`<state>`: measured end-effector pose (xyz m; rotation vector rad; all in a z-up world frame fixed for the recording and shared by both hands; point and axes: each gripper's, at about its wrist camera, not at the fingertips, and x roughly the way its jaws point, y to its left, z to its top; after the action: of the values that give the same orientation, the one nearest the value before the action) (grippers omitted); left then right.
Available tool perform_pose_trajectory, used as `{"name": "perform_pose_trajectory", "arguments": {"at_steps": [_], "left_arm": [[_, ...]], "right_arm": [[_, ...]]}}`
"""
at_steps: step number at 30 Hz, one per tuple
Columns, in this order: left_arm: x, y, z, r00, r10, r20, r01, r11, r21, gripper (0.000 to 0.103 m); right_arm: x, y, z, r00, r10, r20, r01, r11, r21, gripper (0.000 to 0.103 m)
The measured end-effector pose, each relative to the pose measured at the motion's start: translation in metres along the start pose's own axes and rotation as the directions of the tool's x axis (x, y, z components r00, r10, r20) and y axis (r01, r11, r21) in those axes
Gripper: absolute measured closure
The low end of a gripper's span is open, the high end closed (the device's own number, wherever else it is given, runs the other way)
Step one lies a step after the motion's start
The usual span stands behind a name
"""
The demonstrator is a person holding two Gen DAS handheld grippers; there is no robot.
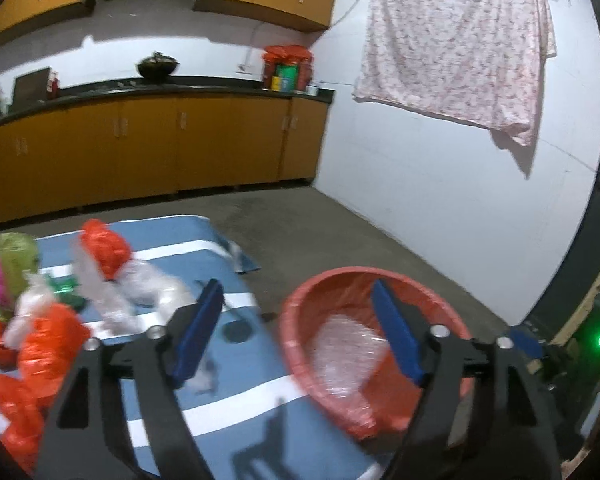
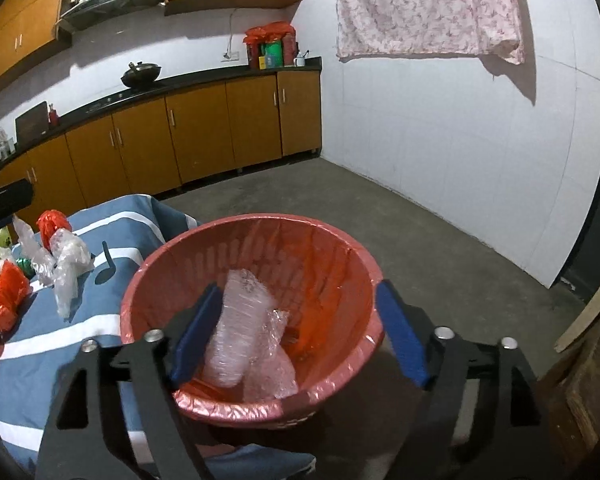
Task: Collect trash
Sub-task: 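Carry the bubble wrap with the right tool into the orange basket and release, then grasp the red plastic bag with the left tool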
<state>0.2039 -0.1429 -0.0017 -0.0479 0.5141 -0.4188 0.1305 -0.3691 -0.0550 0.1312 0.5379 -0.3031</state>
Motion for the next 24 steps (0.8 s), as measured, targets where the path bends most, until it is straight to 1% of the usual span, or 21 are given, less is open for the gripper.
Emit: {"name": "perform_pose_trajectory", "arguments": {"at_steps": [2, 5, 7, 11, 13, 16, 19, 20, 22, 24], "left_arm": [[-0.011, 0.008, -0.006, 0.999, 0.033, 0.001, -0.033, 0.999, 0.007, 0.019], [-0.031, 0.020, -0.016, 0.995, 0.104, 0.009, -0.104, 0.994, 0.030, 0.013], [-0.047, 0.033, -0.023, 0.988, 0.156, 0.014, -0.157, 0.987, 0.036, 0.011], [-0.073, 0.059, -0.035, 0.972, 0.233, 0.017, -0.233, 0.972, 0.023, 0.009], [-0.088, 0.076, -0.043, 0.960, 0.279, 0.016, -0.279, 0.960, 0.010, 0.008], [-0.107, 0.103, -0.055, 0.937, 0.350, 0.006, -0.350, 0.937, -0.018, 0.008], [-0.119, 0.132, -0.067, 0.912, 0.410, -0.022, -0.411, 0.910, -0.050, 0.008], [-0.121, 0.144, -0.072, 0.899, 0.436, -0.041, -0.437, 0.897, -0.064, 0.008], [-0.125, 0.163, -0.082, 0.888, 0.455, -0.065, -0.460, 0.884, -0.086, 0.008], [-0.123, 0.176, -0.087, 0.883, 0.458, -0.097, -0.467, 0.879, -0.100, 0.008]], "right_arm": [[-0.002, 0.002, 0.002, 1.000, 0.005, 0.003, -0.005, 1.000, -0.017, 0.016], [-0.008, 0.015, 0.002, 1.000, 0.020, 0.010, -0.019, 0.999, -0.045, 0.011], [-0.012, 0.025, 0.002, 0.999, 0.037, 0.015, -0.037, 0.998, -0.049, 0.009], [-0.015, 0.043, 0.000, 0.997, 0.078, 0.007, -0.078, 0.996, -0.048, 0.008], [-0.017, 0.055, -0.001, 0.995, 0.099, 0.004, -0.098, 0.994, -0.056, 0.007], [-0.021, 0.075, -0.002, 0.991, 0.132, 0.004, -0.131, 0.988, -0.079, 0.007], [-0.024, 0.095, -0.003, 0.987, 0.161, 0.003, -0.160, 0.982, -0.105, 0.007], [-0.025, 0.102, -0.004, 0.985, 0.171, 0.002, -0.169, 0.979, -0.113, 0.007], [-0.027, 0.113, -0.005, 0.982, 0.189, 0.000, -0.187, 0.974, -0.126, 0.007], [-0.028, 0.123, -0.007, 0.979, 0.206, -0.003, -0.204, 0.970, -0.136, 0.007]]}}
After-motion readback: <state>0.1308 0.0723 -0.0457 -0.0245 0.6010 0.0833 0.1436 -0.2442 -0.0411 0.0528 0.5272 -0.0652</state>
